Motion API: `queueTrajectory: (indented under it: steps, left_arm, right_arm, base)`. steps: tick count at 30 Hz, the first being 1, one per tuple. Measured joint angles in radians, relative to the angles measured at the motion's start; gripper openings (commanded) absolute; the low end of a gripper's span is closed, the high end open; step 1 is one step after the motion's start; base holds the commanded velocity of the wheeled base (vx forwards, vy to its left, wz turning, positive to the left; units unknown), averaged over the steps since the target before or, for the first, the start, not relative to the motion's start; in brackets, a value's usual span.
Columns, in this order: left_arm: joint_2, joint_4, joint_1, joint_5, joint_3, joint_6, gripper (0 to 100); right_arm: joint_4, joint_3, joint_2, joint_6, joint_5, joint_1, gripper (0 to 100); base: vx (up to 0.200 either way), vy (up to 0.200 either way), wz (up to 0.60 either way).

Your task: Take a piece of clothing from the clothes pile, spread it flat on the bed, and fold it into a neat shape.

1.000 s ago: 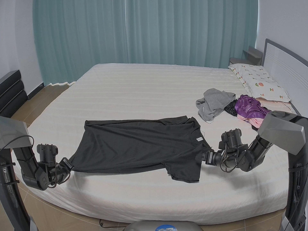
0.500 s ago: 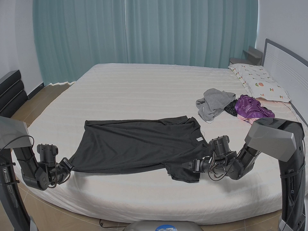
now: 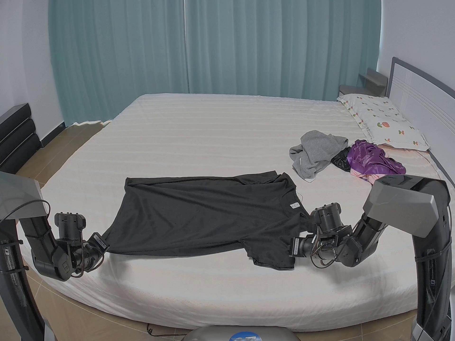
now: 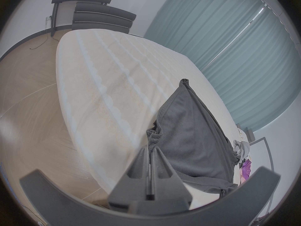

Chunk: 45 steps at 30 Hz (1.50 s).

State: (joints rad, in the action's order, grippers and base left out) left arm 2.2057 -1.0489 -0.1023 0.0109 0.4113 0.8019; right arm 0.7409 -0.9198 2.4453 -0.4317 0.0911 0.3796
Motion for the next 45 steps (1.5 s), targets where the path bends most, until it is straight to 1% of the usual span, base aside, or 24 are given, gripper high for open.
queueTrajectory:
  steps: [7,16,21,26,29,34,37,40,45]
  left_arm:
    - [-0.006,0.0,0.0,0.001,-0.005,-0.006,0]
    - [-0.043,0.009,-0.004,0.002,-0.024,-0.06,0]
    - [-0.089,0.048,-0.008,0.002,-0.049,-0.139,0]
    - [-0.129,0.095,-0.01,0.004,-0.071,-0.209,0]
    - [-0.141,0.133,-0.013,0.008,-0.08,-0.254,0]
    - [-0.148,0.146,-0.017,0.012,-0.087,-0.274,0]
    - [-0.154,0.174,-0.021,0.013,-0.094,-0.31,0]
    - [-0.167,0.213,-0.022,0.014,-0.102,-0.34,0]
    - [-0.198,0.274,-0.024,0.015,-0.107,-0.36,0]
  right_arm:
    - [0.0,0.144,-0.086,-0.02,0.013,-0.007,0]
    - [-0.006,0.348,-0.254,-0.051,0.095,-0.006,0]
    - [-0.011,0.44,-0.323,-0.054,0.111,0.005,0]
    - [-0.013,0.531,-0.366,-0.063,0.125,0.051,0]
    - [-0.013,0.559,-0.374,-0.066,0.127,0.075,0]
    - [-0.013,0.584,-0.373,-0.069,0.128,0.107,0]
    - [-0.009,0.594,-0.379,-0.076,0.128,0.132,0]
    - [-0.012,0.597,-0.4,-0.088,0.129,0.137,0]
    - [-0.023,0.606,-0.433,-0.097,0.129,0.128,0]
  base:
    - [0.0,0.0,0.0]
    - [0.0,0.0,0.0]
    - [0.0,0.0,0.0]
    - [0.0,0.0,0.0]
    - [0.0,0.0,0.0]
    - [0.0,0.0,0.0]
    - [0.0,0.0,0.0]
    - [0.0,0.0,0.0]
    - [0.0,0.0,0.0]
